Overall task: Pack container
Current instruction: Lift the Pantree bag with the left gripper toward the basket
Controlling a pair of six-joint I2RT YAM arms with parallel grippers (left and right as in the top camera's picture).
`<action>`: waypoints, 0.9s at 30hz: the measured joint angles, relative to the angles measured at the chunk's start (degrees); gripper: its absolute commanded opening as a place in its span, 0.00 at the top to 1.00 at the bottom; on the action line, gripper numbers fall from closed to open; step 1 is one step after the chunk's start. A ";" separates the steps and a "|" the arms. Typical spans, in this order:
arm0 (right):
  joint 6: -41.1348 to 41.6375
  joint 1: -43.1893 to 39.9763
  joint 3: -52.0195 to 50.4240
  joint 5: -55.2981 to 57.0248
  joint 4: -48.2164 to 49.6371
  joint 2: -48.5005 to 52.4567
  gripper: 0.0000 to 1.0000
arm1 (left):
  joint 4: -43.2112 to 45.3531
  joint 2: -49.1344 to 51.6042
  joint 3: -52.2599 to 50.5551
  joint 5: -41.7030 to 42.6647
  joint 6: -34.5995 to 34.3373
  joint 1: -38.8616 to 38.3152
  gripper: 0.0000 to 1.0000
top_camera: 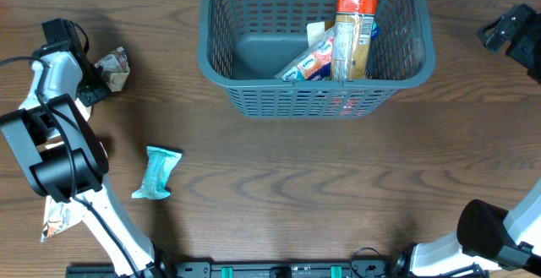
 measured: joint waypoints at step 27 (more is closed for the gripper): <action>0.00 0.00 0.00 0.26 0.00 0.00 0.01 | 0.59 -19.19 -0.76 -0.17 44.11 -15.30 0.94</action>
